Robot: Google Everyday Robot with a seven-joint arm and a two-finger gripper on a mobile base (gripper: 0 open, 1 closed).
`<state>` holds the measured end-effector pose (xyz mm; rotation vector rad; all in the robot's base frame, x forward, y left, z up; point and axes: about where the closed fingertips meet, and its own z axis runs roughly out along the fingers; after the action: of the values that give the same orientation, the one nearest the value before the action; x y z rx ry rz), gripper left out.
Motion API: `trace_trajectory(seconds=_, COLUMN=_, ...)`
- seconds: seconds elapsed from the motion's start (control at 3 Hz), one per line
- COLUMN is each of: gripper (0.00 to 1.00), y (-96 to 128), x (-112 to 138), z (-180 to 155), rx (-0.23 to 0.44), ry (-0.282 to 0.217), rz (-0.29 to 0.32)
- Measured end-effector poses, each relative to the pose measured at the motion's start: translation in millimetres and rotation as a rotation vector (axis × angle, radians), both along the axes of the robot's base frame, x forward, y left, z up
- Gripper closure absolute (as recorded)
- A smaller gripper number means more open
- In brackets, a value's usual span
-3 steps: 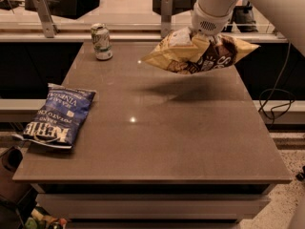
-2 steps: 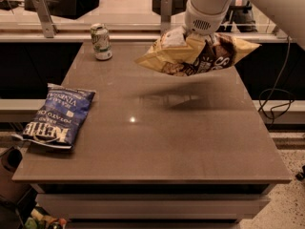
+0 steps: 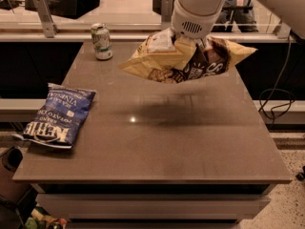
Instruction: Move brown chip bag near blue chip bag
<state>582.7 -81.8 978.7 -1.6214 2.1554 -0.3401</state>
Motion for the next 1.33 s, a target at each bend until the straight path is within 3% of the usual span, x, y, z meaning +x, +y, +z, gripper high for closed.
trace_trajectory(seconds=0.67, gripper=1.0, y=41, x=-46, z=12, rx=0.054, ry=0.013, rz=0.096)
trace_trajectory(seconds=1.0, gripper=1.0, y=65, x=-55, z=14, rx=0.059, ry=0.033, rz=0.162)
trace_trajectory(seconds=1.33, gripper=0.84, y=64, x=-56, z=15, rx=0.06, ry=0.028, rz=0.16)
